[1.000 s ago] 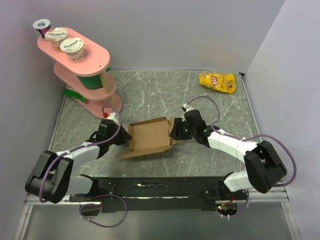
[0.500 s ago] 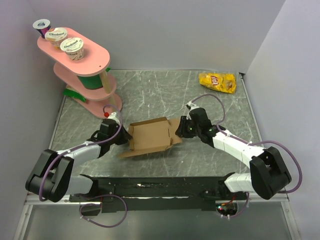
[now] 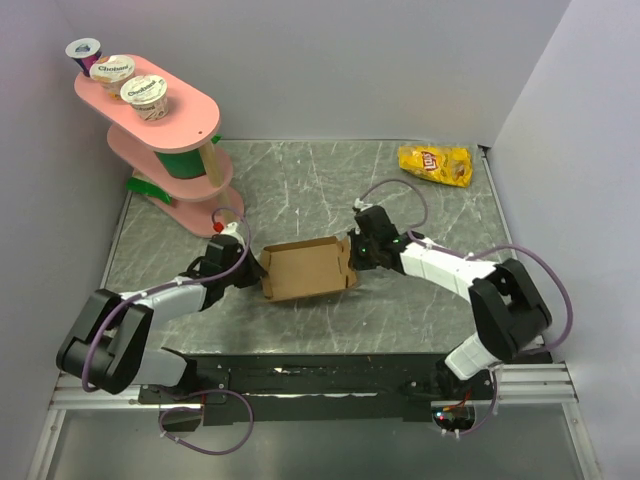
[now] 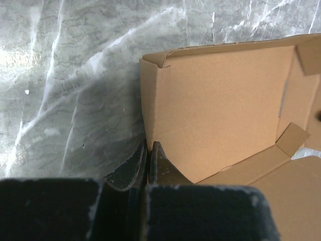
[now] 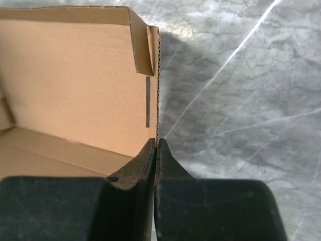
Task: Fold the paper box
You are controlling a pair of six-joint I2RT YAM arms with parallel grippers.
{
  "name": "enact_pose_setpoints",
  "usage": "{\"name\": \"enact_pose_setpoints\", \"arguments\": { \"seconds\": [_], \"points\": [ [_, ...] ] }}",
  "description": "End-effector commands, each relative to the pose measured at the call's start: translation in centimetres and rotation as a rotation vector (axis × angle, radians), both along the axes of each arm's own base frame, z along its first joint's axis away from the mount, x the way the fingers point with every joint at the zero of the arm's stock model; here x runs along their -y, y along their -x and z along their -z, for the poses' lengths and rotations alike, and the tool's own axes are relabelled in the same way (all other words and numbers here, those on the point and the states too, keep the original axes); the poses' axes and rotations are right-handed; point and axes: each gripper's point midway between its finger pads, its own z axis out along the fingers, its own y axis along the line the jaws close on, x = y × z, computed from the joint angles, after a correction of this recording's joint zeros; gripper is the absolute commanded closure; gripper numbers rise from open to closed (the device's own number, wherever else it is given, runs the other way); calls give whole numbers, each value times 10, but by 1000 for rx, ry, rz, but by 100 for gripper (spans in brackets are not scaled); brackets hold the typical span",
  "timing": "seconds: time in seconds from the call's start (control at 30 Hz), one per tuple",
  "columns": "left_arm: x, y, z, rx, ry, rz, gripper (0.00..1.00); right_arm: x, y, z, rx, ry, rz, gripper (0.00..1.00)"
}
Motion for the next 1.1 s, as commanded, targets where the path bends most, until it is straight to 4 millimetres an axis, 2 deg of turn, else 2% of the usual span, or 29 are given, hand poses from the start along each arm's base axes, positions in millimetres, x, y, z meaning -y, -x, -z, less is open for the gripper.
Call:
{"name": "enact_pose_setpoints", "arguments": {
  "seconds": [0.0, 0.13, 0.23, 0.37, 0.53, 0.6, 0.67, 0.77, 0.8, 0.87, 0.9, 0.93, 1.0, 1.03, 1.07],
  "points": [
    [2, 0, 4, -20, -20, 6, 99, 14, -10, 9, 13, 175, 12, 100],
    [6, -1, 6, -30, -21, 16, 99, 12, -14, 23, -7, 250, 9, 100],
    [8, -2, 7, -34, -22, 22, 99, 12, -12, 42, -39, 320, -7, 100],
    [10, -4, 5, -32, -20, 22, 99, 19, -11, 58, -58, 380, -4, 100],
    [12, -4, 6, -35, -19, 26, 99, 22, -7, 73, -63, 383, 4, 100],
    [13, -4, 6, -36, -20, 27, 99, 21, -5, 74, -69, 381, 3, 100],
    [14, -3, 6, -35, -18, 31, 99, 20, -6, 67, -62, 370, 8, 100],
    [15, -4, 4, -29, -13, 33, 99, 17, -8, 43, -34, 346, 8, 99],
    [17, -6, 0, -11, -4, 39, 99, 16, -9, 33, -21, 333, 7, 83],
    [18, -7, -5, 16, 3, 48, 99, 15, -10, 5, 17, 296, 6, 59],
    [19, -8, -10, 37, 10, 54, 99, 13, -12, -7, 38, 274, 6, 37],
    [20, -10, -14, 62, 8, 65, 99, 14, -15, -27, 63, 220, 14, 30],
    [20, -11, -21, 91, 14, 71, 99, 15, -18, -52, 89, 137, 16, 16],
    [20, -13, -25, 114, 16, 77, 99, 16, -20, -76, 131, 68, 24, 12],
    [20, -11, -26, 123, 21, 78, 99, 17, -25, -92, 138, -36, 17, 6]
  ]
}}
